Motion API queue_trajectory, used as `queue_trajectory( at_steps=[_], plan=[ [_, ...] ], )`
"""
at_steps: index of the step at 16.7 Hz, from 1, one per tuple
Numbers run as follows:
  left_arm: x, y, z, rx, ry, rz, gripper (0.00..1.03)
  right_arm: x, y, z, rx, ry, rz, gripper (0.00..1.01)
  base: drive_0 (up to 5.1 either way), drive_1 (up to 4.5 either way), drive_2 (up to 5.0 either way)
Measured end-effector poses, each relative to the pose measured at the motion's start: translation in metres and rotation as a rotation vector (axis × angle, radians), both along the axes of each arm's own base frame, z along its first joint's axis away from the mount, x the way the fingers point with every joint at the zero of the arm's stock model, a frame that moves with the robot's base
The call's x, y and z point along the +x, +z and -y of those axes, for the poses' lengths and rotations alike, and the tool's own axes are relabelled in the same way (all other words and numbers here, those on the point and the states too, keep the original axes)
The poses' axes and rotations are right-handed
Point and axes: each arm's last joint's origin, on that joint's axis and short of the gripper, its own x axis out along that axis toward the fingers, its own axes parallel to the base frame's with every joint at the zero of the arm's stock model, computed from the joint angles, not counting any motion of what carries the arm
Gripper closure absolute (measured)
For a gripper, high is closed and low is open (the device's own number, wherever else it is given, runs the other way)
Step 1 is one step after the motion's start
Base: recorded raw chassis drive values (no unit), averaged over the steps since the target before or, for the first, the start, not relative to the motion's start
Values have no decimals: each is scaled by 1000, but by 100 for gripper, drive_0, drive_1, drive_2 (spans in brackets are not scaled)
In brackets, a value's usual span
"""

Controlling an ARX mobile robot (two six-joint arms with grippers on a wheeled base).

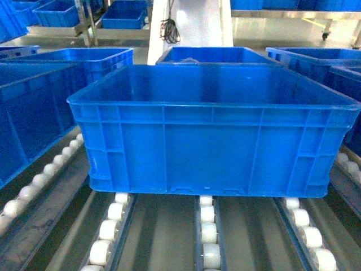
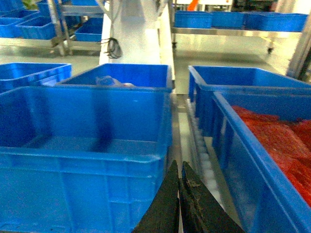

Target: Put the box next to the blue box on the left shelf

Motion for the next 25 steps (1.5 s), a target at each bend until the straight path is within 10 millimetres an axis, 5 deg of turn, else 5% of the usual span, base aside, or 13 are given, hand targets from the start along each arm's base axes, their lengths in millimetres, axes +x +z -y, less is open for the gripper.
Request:
queue_trajectory(
  at_steps=[12,17,20,25],
  plan=[
    [-23,-13,-10,0,-11,-3,101,-22,-14,3,0,-11,0,100,0,0,0],
    [-60,-30,-18,-1,-8,13,101,-59,-37,2,0,-10,-1,100,0,0,0],
    [-74,-28,-18,-1,-7,19,101,-74,-34,2,0,-10,17,100,0,0,0],
    [-81,-29,-18,-1,-7,22,101,-81,-35,2,0,-10,20,100,0,0,0]
  ],
)
